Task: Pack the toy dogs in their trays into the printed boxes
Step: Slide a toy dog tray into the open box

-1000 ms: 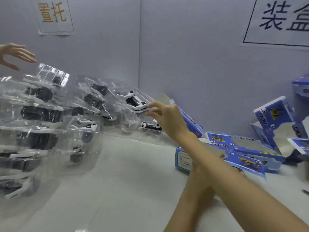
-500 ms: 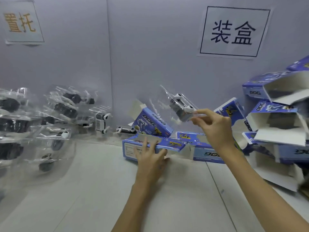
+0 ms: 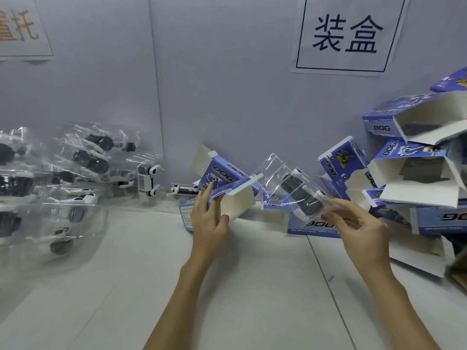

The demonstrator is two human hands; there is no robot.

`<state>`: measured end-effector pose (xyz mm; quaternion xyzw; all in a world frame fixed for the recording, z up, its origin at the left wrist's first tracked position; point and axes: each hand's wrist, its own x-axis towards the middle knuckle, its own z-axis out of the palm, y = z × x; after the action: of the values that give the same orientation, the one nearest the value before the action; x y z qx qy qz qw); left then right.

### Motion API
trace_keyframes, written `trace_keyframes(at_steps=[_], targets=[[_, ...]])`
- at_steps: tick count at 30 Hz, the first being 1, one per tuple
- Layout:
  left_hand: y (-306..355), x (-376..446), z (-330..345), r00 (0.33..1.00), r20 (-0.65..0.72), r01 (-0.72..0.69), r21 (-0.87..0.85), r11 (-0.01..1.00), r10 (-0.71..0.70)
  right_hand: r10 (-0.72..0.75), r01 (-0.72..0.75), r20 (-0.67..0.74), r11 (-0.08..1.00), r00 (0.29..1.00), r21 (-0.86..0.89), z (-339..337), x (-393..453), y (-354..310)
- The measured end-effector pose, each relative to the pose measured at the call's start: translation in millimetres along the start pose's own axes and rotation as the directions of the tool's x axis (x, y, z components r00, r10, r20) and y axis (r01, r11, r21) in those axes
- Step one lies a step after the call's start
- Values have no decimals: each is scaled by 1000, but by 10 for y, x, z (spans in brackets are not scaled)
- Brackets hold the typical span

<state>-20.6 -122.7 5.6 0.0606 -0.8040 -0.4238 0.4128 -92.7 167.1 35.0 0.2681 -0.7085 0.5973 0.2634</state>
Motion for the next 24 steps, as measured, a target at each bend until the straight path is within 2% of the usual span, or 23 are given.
trace_keyframes(at_steps=[7, 12, 15, 19, 21, 24], targets=[[80, 34, -111, 995, 72, 72, -71, 995, -67, -37, 33, 52, 997, 998, 74, -260, -39, -222], [109, 75, -189, 995, -32, 84, -271, 959, -96, 15, -28, 76, 985, 997, 169, -373, -20, -146], [61, 101, -198, 994, -68, 60, -261, 963, -80, 24, -57, 166, 979, 986, 197, -253, -55, -148], [79, 78, -170, 999, 38, 28, -212, 977, -20, -20, -13, 302, 994, 953, 107, -5, -136, -113], [35, 74, -202, 987, 158, 52, -241, 969, -14, -43, 22, 350, 998, 936, 63, 79, -163, -107], [-9, 54, -304, 945, 326, 94, -264, 960, -3, -66, 59, 353, 998, 933, 30, 99, -162, -94]])
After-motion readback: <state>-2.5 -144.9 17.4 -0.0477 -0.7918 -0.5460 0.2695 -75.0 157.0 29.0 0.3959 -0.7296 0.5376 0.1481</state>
